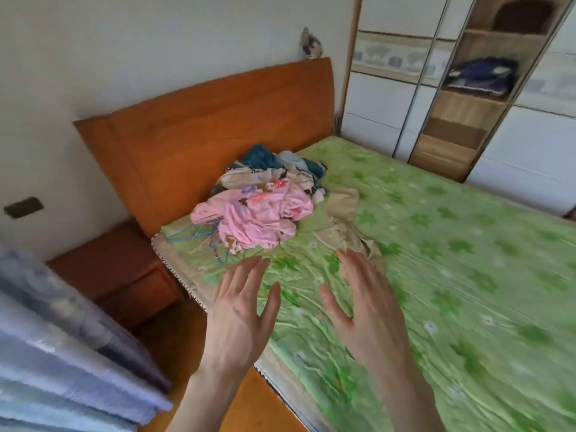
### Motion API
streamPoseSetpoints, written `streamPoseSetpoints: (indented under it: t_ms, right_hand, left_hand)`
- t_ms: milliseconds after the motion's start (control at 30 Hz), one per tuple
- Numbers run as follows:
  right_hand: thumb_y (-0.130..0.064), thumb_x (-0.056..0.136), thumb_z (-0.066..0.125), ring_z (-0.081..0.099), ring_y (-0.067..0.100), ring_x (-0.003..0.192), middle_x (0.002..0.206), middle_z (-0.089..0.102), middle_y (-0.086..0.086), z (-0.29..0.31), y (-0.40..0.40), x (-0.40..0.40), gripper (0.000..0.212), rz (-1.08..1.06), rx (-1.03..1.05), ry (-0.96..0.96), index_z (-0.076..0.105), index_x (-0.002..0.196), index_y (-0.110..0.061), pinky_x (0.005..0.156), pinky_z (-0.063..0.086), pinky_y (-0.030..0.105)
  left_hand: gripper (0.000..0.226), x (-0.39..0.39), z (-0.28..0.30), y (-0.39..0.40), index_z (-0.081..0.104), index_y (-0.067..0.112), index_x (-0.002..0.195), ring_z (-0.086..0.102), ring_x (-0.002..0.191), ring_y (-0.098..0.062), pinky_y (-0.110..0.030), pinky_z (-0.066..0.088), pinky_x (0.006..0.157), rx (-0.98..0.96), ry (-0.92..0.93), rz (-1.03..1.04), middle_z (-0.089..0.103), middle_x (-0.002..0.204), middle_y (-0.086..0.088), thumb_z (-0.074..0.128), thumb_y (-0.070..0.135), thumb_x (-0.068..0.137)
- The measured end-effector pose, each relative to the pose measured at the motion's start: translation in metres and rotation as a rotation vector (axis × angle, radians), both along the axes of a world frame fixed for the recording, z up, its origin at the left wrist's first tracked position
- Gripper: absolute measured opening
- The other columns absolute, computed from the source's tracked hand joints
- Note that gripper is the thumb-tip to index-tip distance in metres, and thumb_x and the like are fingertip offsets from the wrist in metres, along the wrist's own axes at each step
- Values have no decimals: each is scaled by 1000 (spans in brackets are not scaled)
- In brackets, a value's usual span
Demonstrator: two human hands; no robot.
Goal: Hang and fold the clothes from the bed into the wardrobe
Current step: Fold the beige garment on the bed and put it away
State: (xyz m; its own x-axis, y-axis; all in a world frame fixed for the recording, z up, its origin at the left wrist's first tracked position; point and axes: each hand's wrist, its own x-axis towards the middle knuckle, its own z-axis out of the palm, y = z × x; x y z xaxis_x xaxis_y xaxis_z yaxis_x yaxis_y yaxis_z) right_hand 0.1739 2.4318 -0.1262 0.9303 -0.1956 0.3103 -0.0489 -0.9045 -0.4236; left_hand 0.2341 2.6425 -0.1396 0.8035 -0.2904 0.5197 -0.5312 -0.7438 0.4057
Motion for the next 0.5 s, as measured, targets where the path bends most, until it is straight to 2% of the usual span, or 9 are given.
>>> streamPoseSetpoints:
  t_ms: [133, 300, 500]
  right_hand:
    - [-65, 101, 35, 37, 20, 149, 161, 41, 0, -12, -11, 5, 70, -144, 18, 49, 36, 158, -24, 119, 38, 43]
    - [-68, 100, 32, 36, 23, 150, 162, 41, 2, -34, -27, 10, 74, -326, 59, 82, 37, 159, -23, 120, 35, 44]
    - [-62, 100, 42, 43, 21, 146, 159, 45, 1, -72, -58, 37, 71, -441, 98, 92, 41, 156, -20, 116, 41, 43]
  left_hand:
    - [41, 48, -19, -15, 62, 13, 138, 60, 123, -28, -45, 51, 100, -3, 57, -121, 63, 136, -3, 56, 37, 104]
    - [40, 91, -47, -57, 64, 12, 136, 60, 126, -28, -45, 51, 102, -3, 79, -316, 65, 136, -5, 59, 33, 103]
    - [42, 136, -90, -112, 62, 12, 139, 60, 127, -28, -49, 53, 101, 27, 142, -449, 65, 136, -5, 55, 35, 104]
